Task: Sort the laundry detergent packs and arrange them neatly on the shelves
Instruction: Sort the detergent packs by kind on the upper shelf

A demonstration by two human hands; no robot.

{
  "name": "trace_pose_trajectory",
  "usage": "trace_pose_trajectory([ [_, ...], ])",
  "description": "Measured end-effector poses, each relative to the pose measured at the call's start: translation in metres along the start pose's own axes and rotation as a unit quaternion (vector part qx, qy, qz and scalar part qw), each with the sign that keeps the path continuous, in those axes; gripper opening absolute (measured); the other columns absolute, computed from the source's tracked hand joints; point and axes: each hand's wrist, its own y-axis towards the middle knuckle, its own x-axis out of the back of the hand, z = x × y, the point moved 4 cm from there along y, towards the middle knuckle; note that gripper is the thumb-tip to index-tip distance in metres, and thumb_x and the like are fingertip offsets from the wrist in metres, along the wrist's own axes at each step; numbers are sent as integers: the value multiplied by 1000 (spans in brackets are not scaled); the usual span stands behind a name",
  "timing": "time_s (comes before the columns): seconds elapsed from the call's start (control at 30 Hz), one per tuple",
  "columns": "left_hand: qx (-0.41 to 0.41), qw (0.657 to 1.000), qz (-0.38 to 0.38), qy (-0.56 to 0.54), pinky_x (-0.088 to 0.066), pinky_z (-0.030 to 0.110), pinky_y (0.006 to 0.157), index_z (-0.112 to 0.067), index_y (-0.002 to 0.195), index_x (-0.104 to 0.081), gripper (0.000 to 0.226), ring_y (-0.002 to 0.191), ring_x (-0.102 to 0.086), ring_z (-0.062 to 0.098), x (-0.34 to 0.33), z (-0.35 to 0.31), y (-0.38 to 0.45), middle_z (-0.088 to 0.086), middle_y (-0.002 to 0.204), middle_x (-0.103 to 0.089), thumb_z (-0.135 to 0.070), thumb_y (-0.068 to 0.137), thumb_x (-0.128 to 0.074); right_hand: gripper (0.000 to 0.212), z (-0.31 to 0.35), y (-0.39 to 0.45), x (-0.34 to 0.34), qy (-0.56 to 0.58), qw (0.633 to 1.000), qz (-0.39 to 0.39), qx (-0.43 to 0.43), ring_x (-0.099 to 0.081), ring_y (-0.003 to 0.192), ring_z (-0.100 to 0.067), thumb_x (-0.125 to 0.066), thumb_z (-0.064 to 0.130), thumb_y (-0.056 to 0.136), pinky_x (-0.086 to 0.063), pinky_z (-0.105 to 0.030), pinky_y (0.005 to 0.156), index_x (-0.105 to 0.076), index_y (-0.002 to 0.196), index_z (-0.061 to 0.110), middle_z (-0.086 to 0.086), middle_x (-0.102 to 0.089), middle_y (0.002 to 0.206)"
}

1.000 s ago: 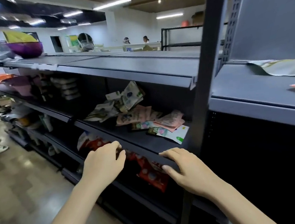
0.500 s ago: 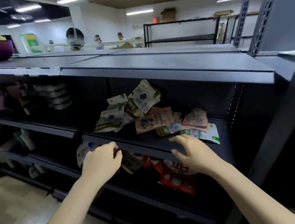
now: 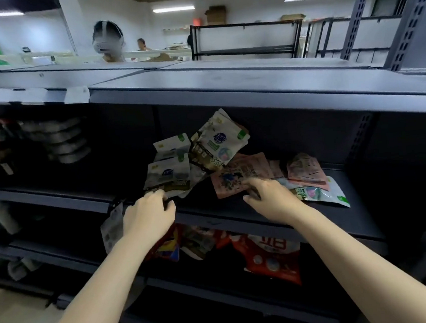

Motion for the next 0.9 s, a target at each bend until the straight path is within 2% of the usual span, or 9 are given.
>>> trace_pose_trajectory([
  [0.07,-9,1000,8,-3,-47,33,77,-23,119,-56,34,98,-59,21,-9,6,17,-2,116,-59,-43,96,-41,48,-2,17,-8,17,1000,-1,-19,-62,95,-21,-48,39,95,-53,-37,79,-41,139,23,-4,-63,113],
  [0.17,-9,1000,24,5,-46,35,79,-22,121,-53,36,101,-57,22,-17,18,44,-1,117,-56,-44,96,-39,44,-6,41,-17,40,998,-11,-41,-54,115,-23,-48,37,94,-47,-31,91,-45,135,23,-2,-56,127],
  [0.27,4,999,46,2,-45,36,81,-20,118,-52,36,103,-55,25,-26,31,65,3,115,-55,-45,96,-37,46,-8,67,-26,39,998,-2,-58,-50,118,-21,-44,33,93,-43,-29,95,-43,138,26,0,-49,137],
  [0.37,24,997,65,-14,-44,39,87,-18,122,-52,39,109,-53,28,-33,45,83,6,120,-55,-44,95,-39,47,-10,90,-30,70,995,-12,-70,-49,117,-17,-45,34,93,-39,-24,89,-42,139,30,2,-47,140],
  [0.53,49,993,97,-45,-44,41,90,-24,128,-50,46,112,-51,30,-60,72,116,7,125,-57,-47,89,-44,41,-19,117,-39,149,983,-39,-102,-53,104,-11,-52,37,92,-44,-23,79,-47,131,28,4,-55,127],
  [0.63,84,988,114,-65,-46,40,91,-28,128,-52,57,110,-55,30,-84,86,136,6,125,-59,-63,85,-39,32,-23,134,-41,166,978,-55,-116,-50,86,-1,-53,42,92,-35,-10,61,-51,121,30,12,-53,108],
  [0.7,97,985,131,-55,-46,37,91,-27,132,-50,65,111,-55,29,-100,93,148,7,128,-57,-69,85,-34,26,-25,146,-41,188,972,-74,-120,-46,79,7,-53,39,93,-31,-3,58,-52,118,31,15,-51,103],
  [0.8,109,979,161,-68,-48,34,89,-23,132,-48,64,106,-58,27,-122,96,164,9,125,-58,-67,89,-31,30,-29,165,-46,203,968,-89,-121,-56,100,-8,-53,33,95,-37,-12,67,-56,120,18,6,-60,114],
  [0.9,89,973,200,-70,-46,37,96,-25,140,-41,59,117,-53,28,-133,94,178,10,136,-49,-60,93,-33,42,-30,183,-55,262,948,-109,-147,-53,112,-11,-56,26,95,-39,-8,74,-49,133,12,2,-57,121],
])
